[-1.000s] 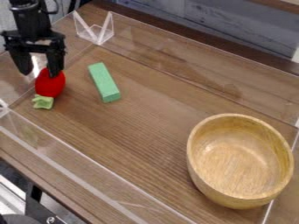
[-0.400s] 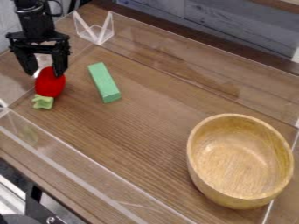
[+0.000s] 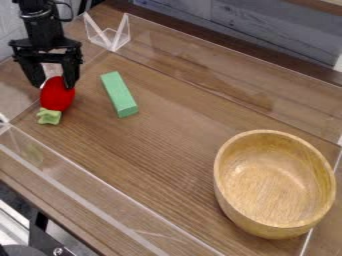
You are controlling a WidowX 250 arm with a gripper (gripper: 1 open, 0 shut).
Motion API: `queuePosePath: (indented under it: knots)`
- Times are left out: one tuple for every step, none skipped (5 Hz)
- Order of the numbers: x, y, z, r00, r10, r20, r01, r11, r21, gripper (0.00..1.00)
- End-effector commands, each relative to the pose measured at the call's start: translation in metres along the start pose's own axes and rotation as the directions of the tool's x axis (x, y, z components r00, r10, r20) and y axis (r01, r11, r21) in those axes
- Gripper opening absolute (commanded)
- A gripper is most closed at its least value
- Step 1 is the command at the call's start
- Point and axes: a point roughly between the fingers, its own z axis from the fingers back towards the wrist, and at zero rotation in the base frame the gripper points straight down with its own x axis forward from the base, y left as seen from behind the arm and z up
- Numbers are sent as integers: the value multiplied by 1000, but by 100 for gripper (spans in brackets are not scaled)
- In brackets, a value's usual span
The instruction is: Move the red object to the right side of the table
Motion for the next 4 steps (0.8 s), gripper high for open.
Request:
queuePosePath:
  knots:
    - [10, -1, 11, 999, 2, 52, -2, 1000, 18, 100]
    - [12, -1, 11, 998, 11, 55, -11, 1000, 17, 100]
    - [14, -2, 11, 998, 24, 58, -25, 1000, 16, 100]
    - [15, -3, 12, 998, 35, 61, -36, 999, 15, 100]
